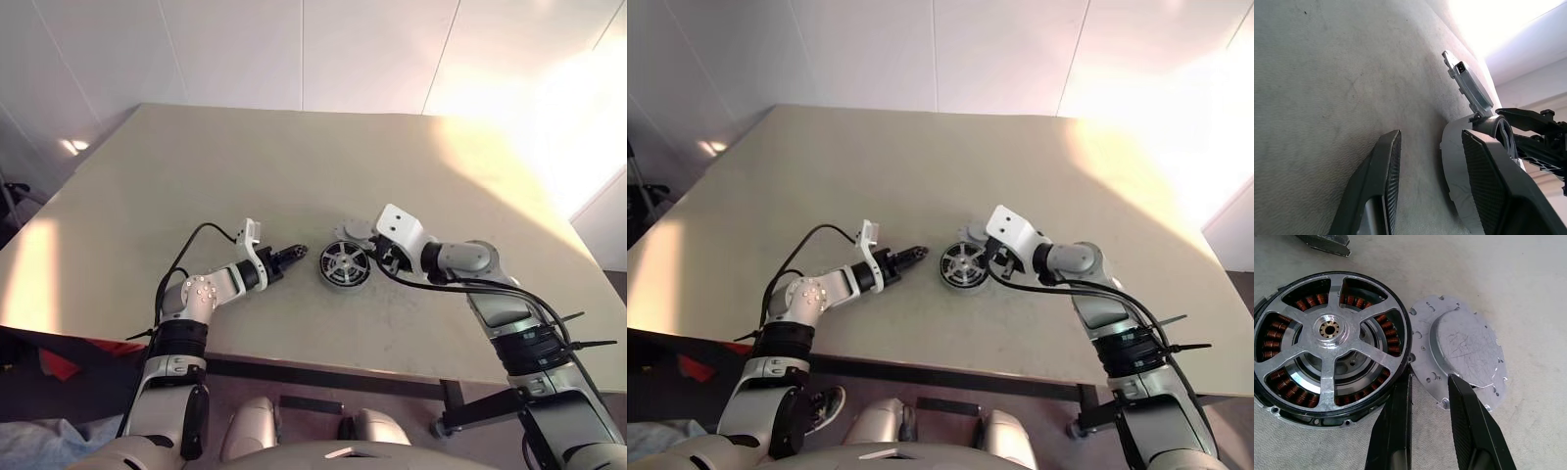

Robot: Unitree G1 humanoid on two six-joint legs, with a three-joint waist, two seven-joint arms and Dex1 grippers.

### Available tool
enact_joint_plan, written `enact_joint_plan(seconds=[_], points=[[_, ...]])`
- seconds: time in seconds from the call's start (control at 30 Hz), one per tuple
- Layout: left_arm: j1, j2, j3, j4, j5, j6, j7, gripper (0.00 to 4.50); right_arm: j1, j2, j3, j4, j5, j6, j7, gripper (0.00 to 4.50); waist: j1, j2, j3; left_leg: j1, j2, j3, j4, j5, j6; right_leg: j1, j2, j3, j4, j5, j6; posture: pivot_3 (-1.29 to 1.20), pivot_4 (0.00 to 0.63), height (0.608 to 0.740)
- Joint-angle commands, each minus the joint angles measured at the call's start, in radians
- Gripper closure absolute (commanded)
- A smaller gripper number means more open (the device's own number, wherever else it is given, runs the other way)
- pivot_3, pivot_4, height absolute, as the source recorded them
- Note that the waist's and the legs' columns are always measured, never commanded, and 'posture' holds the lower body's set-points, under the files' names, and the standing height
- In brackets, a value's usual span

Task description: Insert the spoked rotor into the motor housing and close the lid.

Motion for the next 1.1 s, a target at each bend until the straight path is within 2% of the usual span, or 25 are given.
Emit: enact_joint_plan(seconds=[0.03,0.23,0.43,0.6,0.93,1.1], points=[[-0.038,0.006,0.003,0.014,0.008,-0.023,-0.019,2.4,-0.054,0.0,-0.01,0.039,-0.008,0.016,-0.033,3.24,0.0,0.0,0.0,0.0,0.0,0.0,0.0,0.0,0.0,0.0,0.0,0.0,0.0,0.0,0.0,0.0,0.0,0.74],[-0.081,0.021,0.018,0.022,0.0,-0.03,-0.042,2.4,-0.12,0.008,-0.123,-0.017,0.069,0.107,-0.099,3.24,0.004,0.001,0.001,-0.003,0.0,0.0,0.001,0.001,-0.002,-0.001,0.0,0.0,0.0,0.001,0.001,0.0,0.0,0.74],[-0.108,0.053,0.042,-0.003,-0.061,0.051,-0.096,2.4,-0.053,-0.015,-0.21,-0.088,0.188,0.159,-0.062,3.24,0.01,0.001,0.001,-0.007,0.0,0.0,0.0,0.002,0.004,-0.005,0.0,0.0,0.0,0.0,0.001,0.0,0.0,0.74],[-0.12,0.093,0.047,-0.06,-0.114,0.131,-0.138,2.4,0.046,-0.107,-0.303,-0.086,0.282,0.172,0.023,3.24,0.02,0.001,0.001,-0.012,0.0,0.0,0.002,0.001,0.004,-0.009,-0.001,0.0,0.0,0.0,0.001,0.0,0.0,0.74],[-0.056,0.055,0.056,-0.148,-0.174,0.219,-0.104,2.4,0.124,-0.156,-0.314,-0.094,0.358,0.175,0.062,3.24,0.03,0.002,0.001,-0.004,0.0,0.0,0.002,0.0,0.0,-0.002,0.0,0.0,0.0,0.0,0.001,0.0,0.0,0.74],[-0.05,0.09,0.017,-0.152,-0.124,0.169,-0.122,2.4,0.062,-0.144,-0.295,-0.038,0.361,0.174,0.05,3.24,0.029,0.002,0.001,-0.006,0.0,0.0,0.002,0.0,0.001,-0.004,0.0,0.0,0.0,0.0,0.001,0.0,0.0,0.74]])
